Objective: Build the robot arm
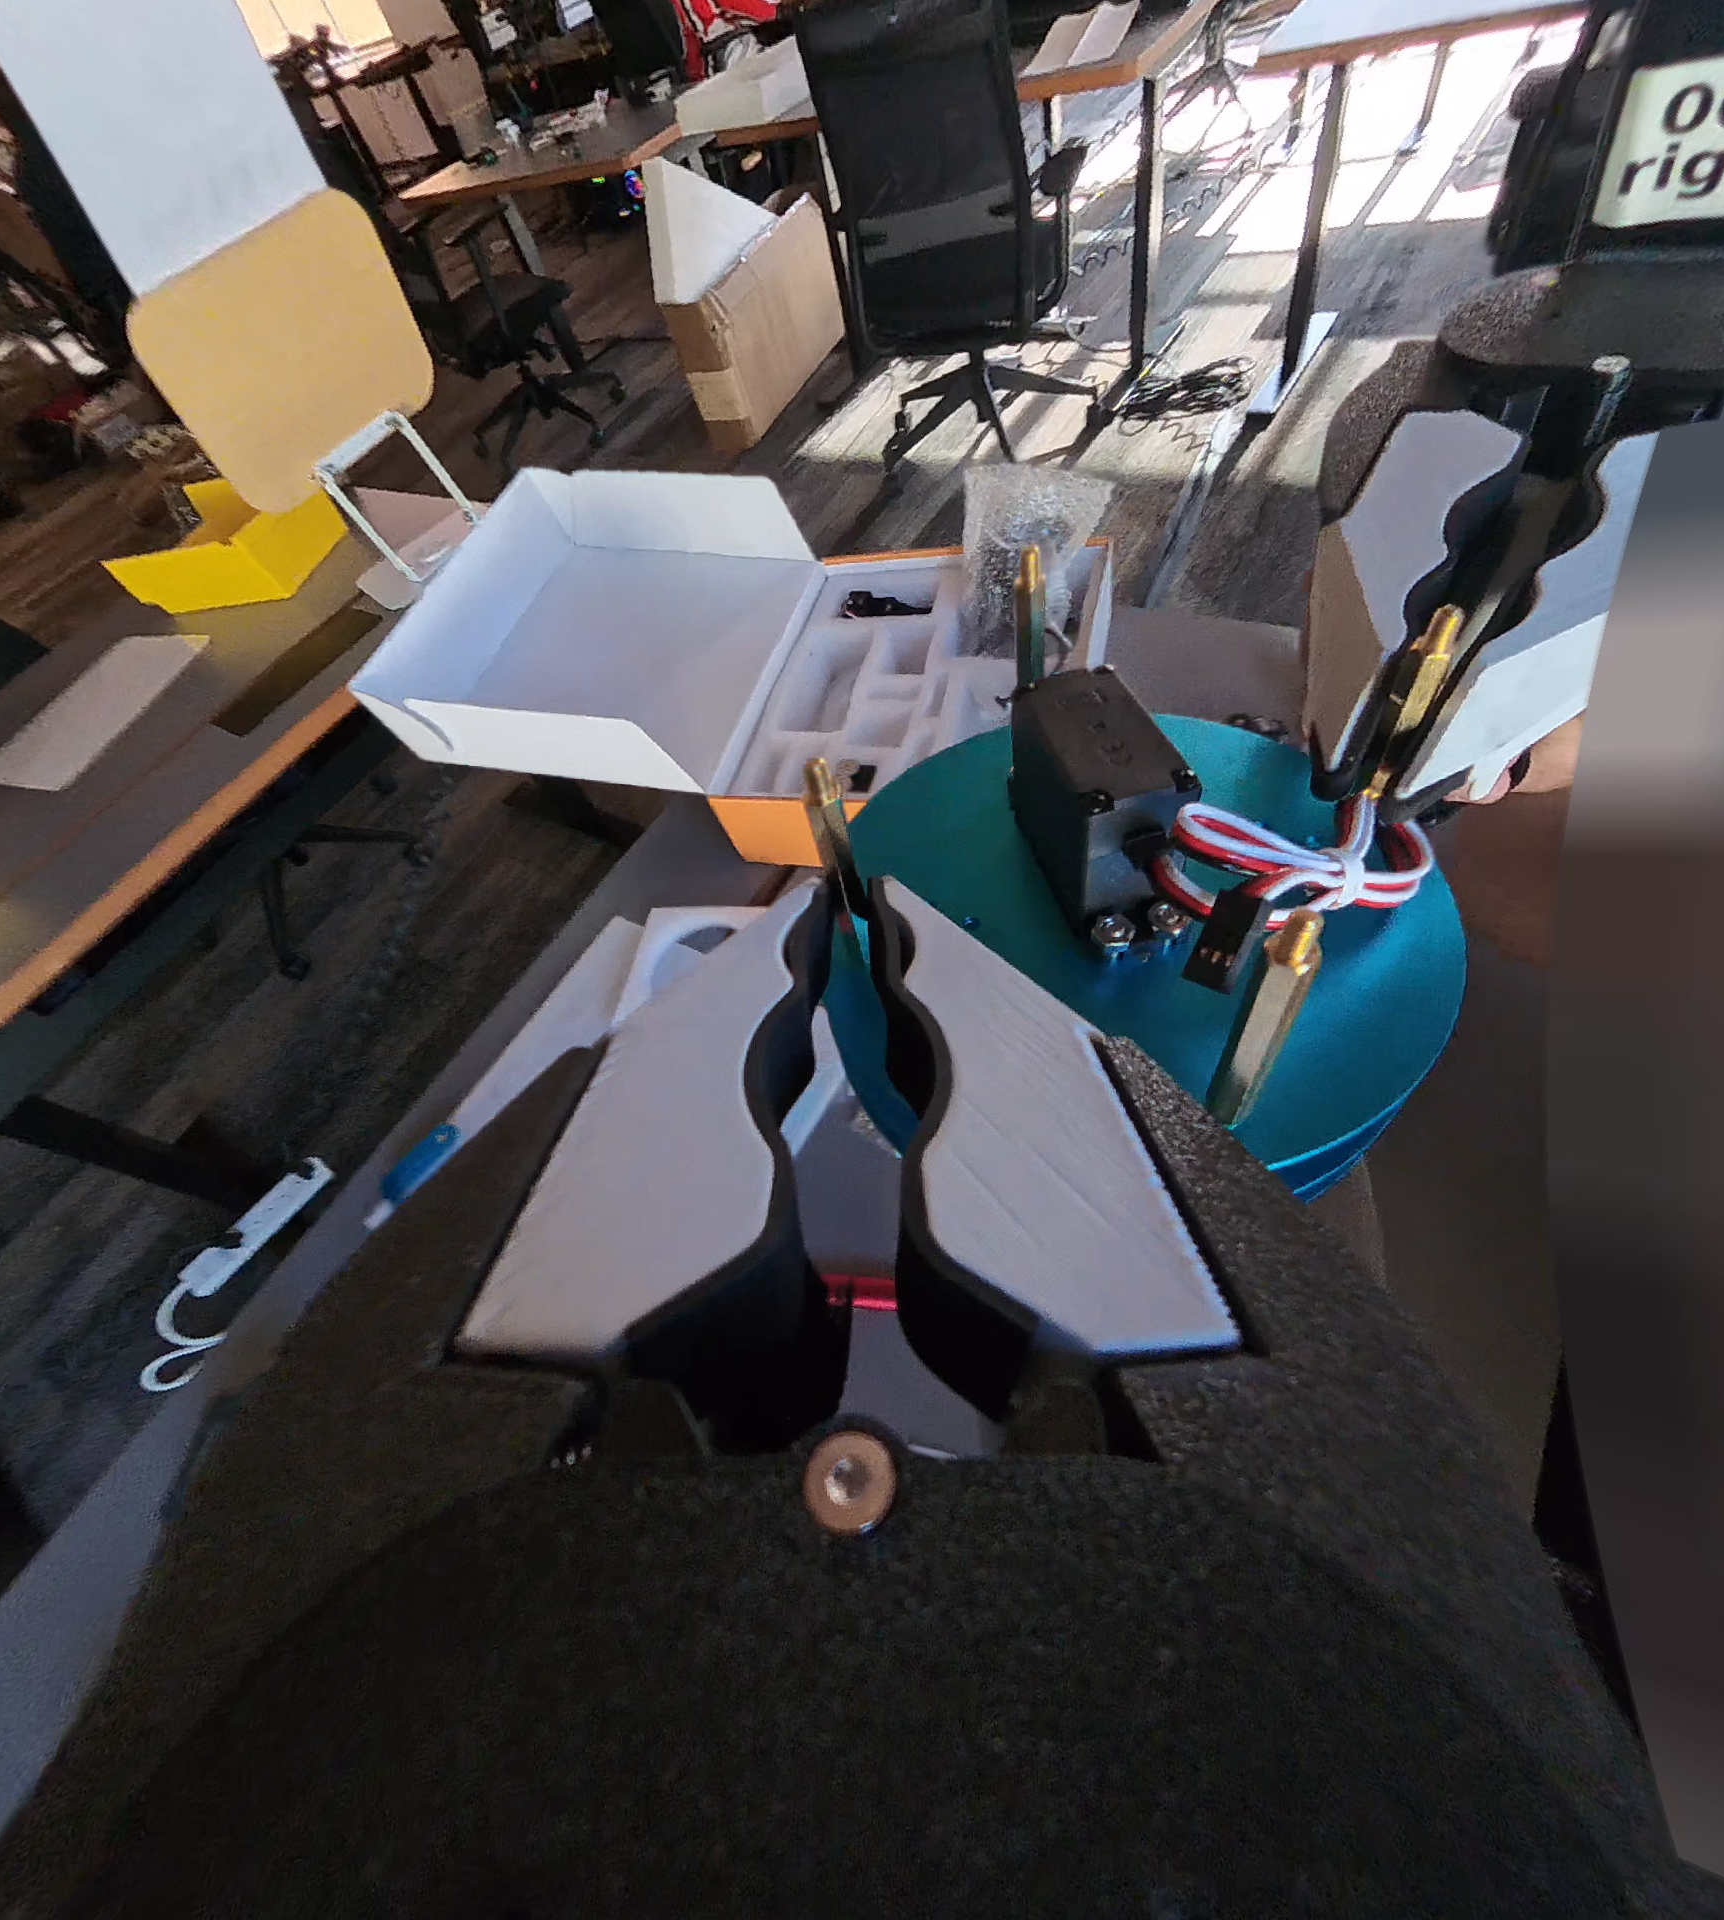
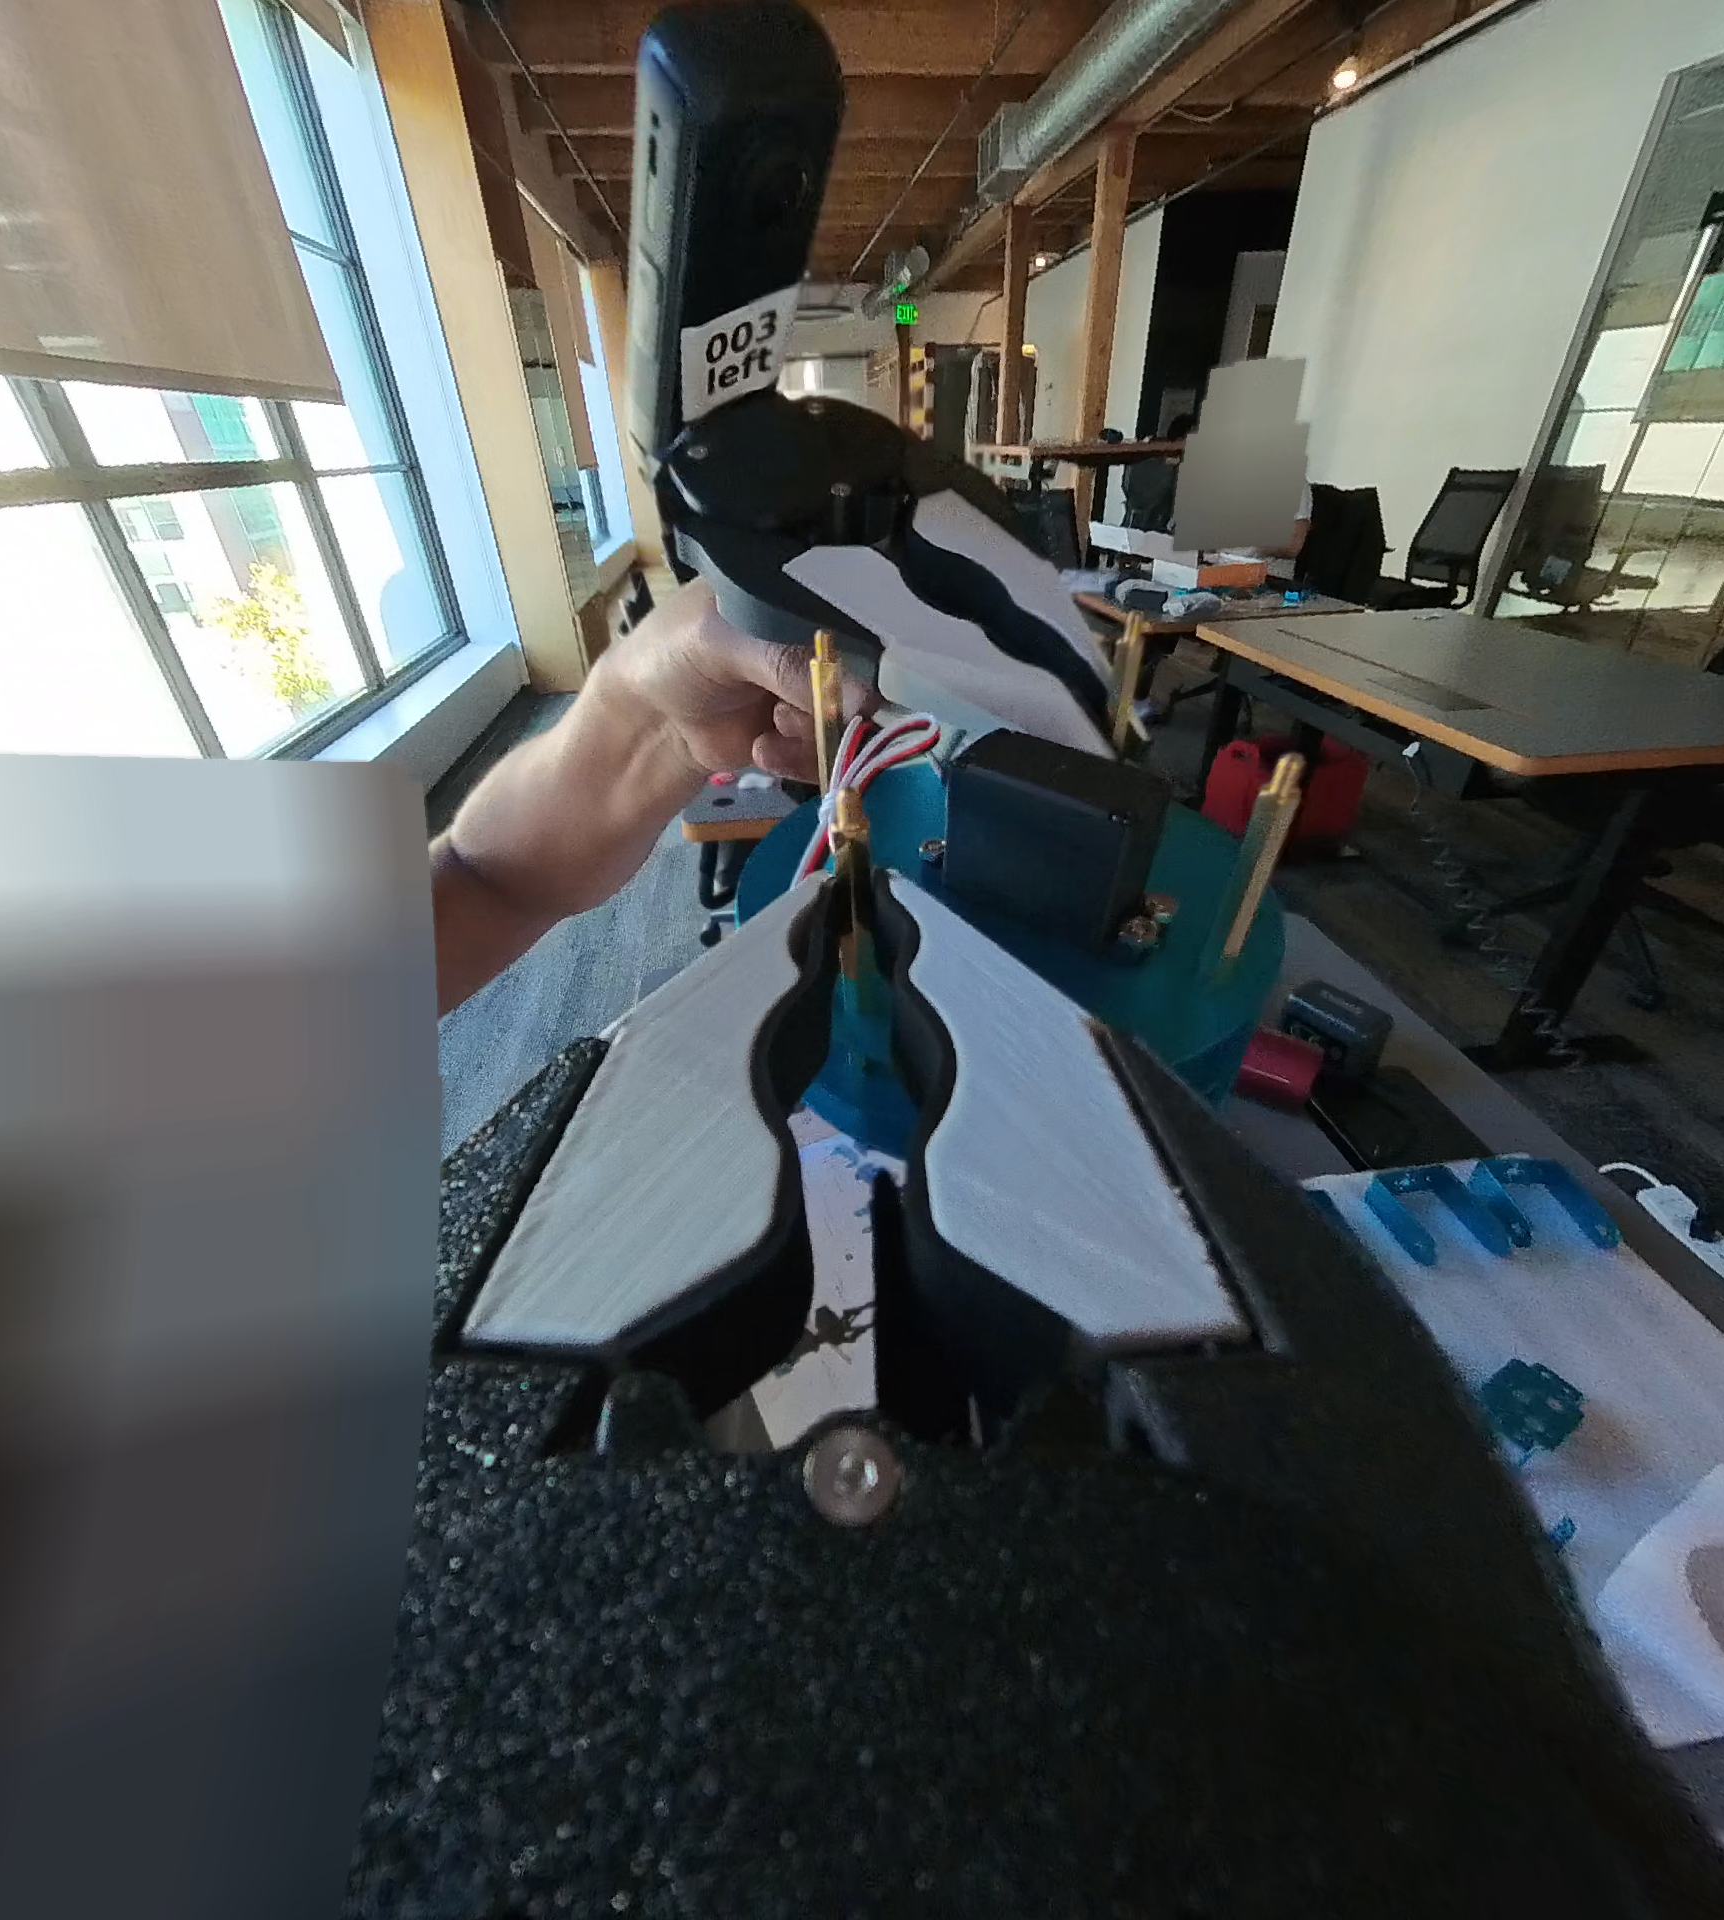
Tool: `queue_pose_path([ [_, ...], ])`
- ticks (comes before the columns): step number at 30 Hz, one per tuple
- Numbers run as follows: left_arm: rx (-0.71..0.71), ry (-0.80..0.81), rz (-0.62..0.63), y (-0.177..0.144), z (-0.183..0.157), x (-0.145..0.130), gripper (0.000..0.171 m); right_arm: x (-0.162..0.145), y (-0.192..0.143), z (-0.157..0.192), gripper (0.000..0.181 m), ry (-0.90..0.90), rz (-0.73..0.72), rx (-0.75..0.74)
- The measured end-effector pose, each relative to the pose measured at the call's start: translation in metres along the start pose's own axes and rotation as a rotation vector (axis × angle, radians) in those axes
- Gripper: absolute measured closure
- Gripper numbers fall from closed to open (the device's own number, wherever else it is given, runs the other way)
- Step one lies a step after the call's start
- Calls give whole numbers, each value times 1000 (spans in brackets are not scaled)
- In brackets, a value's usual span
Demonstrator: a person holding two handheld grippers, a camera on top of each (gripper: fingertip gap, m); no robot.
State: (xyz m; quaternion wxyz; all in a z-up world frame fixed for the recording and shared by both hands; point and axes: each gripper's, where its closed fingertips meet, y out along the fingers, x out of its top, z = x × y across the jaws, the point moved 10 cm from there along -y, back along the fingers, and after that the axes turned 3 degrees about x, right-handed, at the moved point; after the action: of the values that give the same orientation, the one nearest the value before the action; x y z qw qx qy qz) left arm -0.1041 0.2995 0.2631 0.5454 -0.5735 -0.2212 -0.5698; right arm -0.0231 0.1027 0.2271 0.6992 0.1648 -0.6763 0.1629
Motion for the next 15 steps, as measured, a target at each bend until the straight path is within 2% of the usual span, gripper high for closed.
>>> queue_pose_path([
  [1,20,28,8,-2,-3,7,166,0,-3,1,177,-10,-21,1],
  [4,91,127,34,-8,-14,25,166,-1,-11,2,177,-45,-58,4],
  [7,129,188,69,-7,-25,32,166,-2,-18,5,177,-49,-74,22],
  [15,103,164,40,3,-28,27,166,-1,-24,11,177,-73,-42,-8],
])
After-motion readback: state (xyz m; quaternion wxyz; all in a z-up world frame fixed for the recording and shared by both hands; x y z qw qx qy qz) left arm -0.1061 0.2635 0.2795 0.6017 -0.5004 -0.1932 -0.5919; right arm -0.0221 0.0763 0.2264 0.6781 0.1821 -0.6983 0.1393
